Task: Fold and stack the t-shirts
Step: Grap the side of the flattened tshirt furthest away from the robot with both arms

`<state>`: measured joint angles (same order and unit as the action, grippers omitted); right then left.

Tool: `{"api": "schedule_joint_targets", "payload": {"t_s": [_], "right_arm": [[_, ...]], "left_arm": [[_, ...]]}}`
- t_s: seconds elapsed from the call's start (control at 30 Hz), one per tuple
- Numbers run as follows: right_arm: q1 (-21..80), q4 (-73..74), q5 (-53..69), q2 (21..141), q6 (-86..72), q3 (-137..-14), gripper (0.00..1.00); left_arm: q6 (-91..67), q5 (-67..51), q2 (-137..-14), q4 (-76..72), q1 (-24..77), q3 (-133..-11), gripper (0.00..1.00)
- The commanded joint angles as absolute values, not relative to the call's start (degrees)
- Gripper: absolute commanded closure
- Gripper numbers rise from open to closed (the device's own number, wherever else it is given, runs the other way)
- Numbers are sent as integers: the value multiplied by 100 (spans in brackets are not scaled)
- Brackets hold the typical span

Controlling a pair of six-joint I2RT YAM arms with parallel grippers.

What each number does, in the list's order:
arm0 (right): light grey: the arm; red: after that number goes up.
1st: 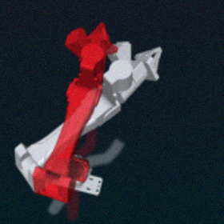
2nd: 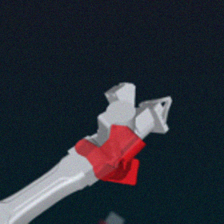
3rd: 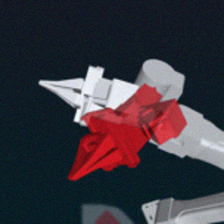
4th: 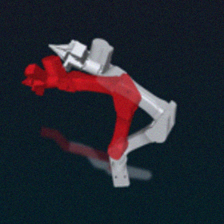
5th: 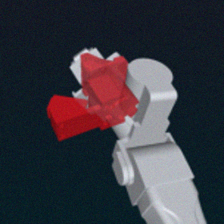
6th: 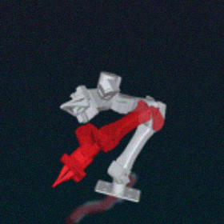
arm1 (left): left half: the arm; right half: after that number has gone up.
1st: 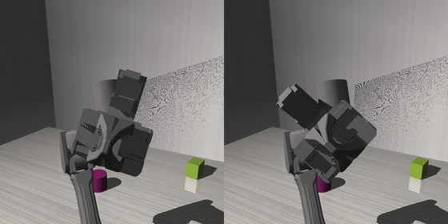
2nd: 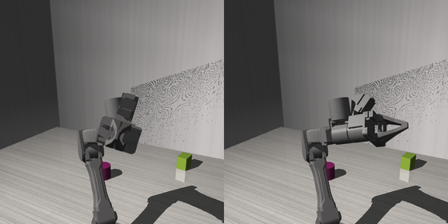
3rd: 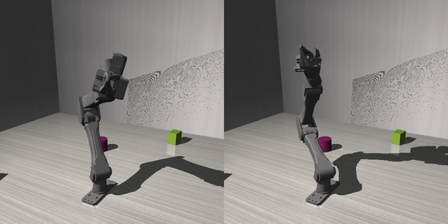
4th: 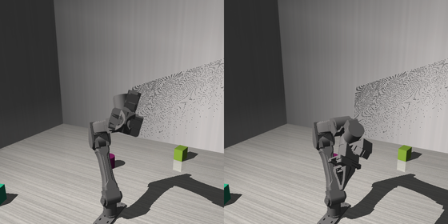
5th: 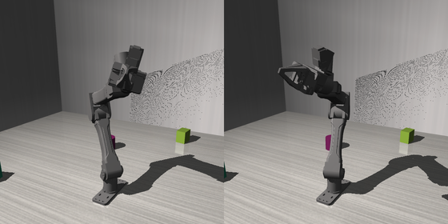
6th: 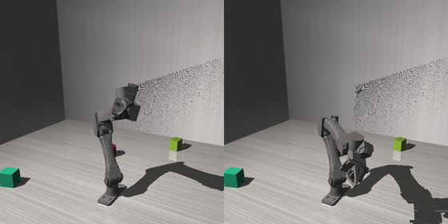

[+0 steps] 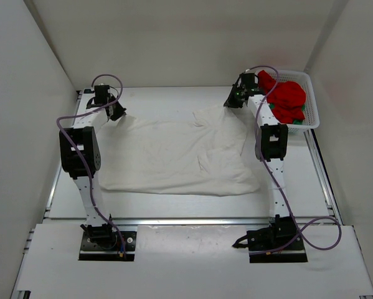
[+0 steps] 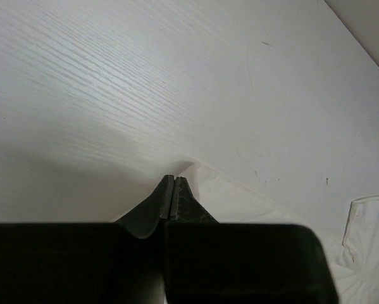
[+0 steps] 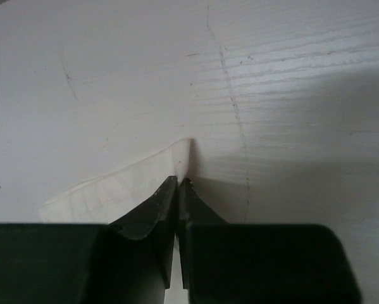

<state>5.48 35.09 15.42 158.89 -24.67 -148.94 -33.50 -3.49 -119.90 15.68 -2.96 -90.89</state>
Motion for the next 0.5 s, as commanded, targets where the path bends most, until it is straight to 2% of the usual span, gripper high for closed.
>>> {"api": "schedule_joint_targets", "payload": {"t_s": [0.0, 0.23, 0.47], "right_arm": [[519, 3314, 1687, 15979, -2558, -15126, 98], [562, 4156, 1442, 15803, -2154, -15951, 100], [703, 5614, 2151, 15320, -1714, -16163, 100]], "left_arm": [[-3314, -334, -11444, 1416, -228, -8956, 100], [-3480, -448, -11215, 1152, -308, -8605, 100], [-3674, -676, -10714, 879, -712, -8087, 100]]}}
